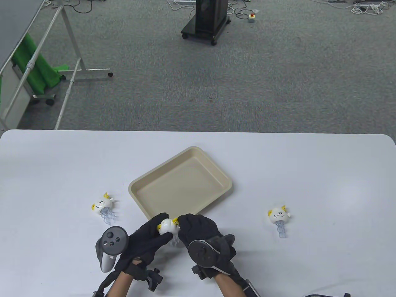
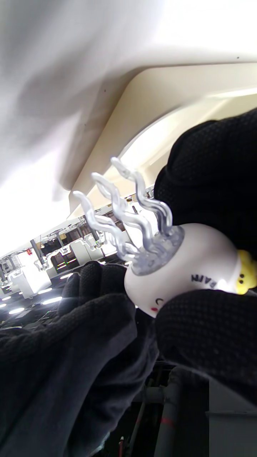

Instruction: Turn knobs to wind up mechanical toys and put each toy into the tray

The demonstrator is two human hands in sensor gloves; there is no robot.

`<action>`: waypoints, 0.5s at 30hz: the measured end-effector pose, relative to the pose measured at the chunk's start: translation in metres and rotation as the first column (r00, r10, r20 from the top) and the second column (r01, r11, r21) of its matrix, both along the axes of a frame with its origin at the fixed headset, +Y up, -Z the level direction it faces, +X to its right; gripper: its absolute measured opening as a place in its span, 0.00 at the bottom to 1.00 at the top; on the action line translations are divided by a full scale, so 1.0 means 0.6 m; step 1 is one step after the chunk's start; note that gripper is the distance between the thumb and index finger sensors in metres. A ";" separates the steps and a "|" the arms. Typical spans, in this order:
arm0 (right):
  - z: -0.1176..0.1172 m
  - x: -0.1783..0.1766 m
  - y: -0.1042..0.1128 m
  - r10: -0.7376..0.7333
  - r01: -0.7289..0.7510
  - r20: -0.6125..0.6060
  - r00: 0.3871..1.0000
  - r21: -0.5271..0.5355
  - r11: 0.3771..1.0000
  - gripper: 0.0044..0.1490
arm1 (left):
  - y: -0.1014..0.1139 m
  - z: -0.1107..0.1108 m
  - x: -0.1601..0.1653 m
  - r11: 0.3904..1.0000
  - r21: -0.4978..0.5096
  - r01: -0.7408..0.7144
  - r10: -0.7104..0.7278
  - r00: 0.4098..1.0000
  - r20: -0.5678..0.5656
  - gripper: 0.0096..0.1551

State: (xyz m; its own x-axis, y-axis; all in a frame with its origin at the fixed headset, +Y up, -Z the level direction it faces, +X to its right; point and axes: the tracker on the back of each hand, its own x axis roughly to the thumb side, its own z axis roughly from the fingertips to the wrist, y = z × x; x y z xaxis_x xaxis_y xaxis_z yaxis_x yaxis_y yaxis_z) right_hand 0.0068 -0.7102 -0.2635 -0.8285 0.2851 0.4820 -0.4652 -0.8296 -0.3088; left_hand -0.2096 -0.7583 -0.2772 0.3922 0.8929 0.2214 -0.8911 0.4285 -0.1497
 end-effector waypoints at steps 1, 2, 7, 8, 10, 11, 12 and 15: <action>0.001 0.000 0.001 0.017 -0.016 -0.002 1.000 0.022 1.000 0.30 | 0.000 0.000 0.000 1.000 -0.002 -0.006 0.006 1.000 -0.002 0.46; 0.002 0.000 0.002 0.016 -0.016 -0.003 1.000 0.037 0.999 0.29 | 0.000 0.001 0.000 1.000 -0.007 -0.016 0.016 1.000 -0.001 0.46; -0.012 0.012 0.008 -0.105 0.100 -0.039 0.994 -0.095 0.990 0.26 | 0.003 0.002 0.000 1.000 -0.001 -0.019 0.019 1.000 0.012 0.46; -0.016 0.016 0.008 -0.131 0.124 -0.044 0.990 -0.134 0.983 0.26 | 0.003 0.003 0.001 1.000 0.003 -0.015 0.015 1.000 0.013 0.46; -0.032 0.030 0.004 -0.263 0.246 -0.036 0.964 -0.252 0.936 0.25 | 0.004 0.003 0.005 1.000 0.004 -0.004 0.003 1.000 0.026 0.46; -0.037 0.035 0.000 -0.316 0.296 -0.021 0.949 -0.297 0.908 0.25 | 0.004 0.002 0.006 1.000 0.004 -0.001 0.001 1.000 0.027 0.46; -0.045 0.042 -0.006 -0.390 0.372 0.028 0.921 -0.365 0.853 0.25 | 0.005 0.003 0.009 1.000 0.006 0.007 -0.007 0.999 0.034 0.46; -0.058 0.056 -0.027 -0.539 0.551 0.188 0.821 -0.504 0.665 0.24 | 0.007 0.004 0.016 0.999 0.016 0.039 -0.040 0.998 0.038 0.46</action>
